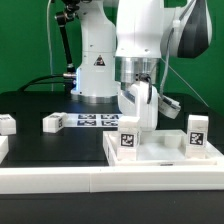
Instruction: Assemble square table
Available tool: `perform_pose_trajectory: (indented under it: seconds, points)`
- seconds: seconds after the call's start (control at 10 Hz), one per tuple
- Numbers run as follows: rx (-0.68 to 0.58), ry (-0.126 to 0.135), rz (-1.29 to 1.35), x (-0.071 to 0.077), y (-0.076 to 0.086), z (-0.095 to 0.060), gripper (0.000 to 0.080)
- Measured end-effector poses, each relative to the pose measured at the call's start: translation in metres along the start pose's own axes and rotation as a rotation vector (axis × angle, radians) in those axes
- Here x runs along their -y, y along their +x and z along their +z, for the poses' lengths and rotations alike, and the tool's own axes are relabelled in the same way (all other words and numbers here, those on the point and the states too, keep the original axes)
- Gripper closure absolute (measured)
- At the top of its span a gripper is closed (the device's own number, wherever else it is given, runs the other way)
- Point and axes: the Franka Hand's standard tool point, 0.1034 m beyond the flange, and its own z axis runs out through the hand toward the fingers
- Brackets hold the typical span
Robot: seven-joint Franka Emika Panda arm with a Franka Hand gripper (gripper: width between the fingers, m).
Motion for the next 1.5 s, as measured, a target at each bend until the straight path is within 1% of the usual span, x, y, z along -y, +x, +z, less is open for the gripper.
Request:
perform_pose_trajectory:
  seconds: [0.4,0.6,0.8,1.1,1.2,1.5]
  points:
    - [-0.011,-0.005,-0.115,0.002,0.015,-0.002,0.0741]
    - [-0.015,-0.014,-0.192,-0.001,0.027,0.0,0.0741]
    - [-0.015,-0.014,-0.194,-0.001,0.026,0.0,0.0741]
    - [-0.024,-0.017,-0.321,-0.003,0.037,-0.001,0.0741]
    - [-0.033,-0.014,-0.389,-0.003,0.043,-0.001,0.0738]
    - [-0.044,-0.012,-0.487,-0.002,0.054,-0.003,0.0738]
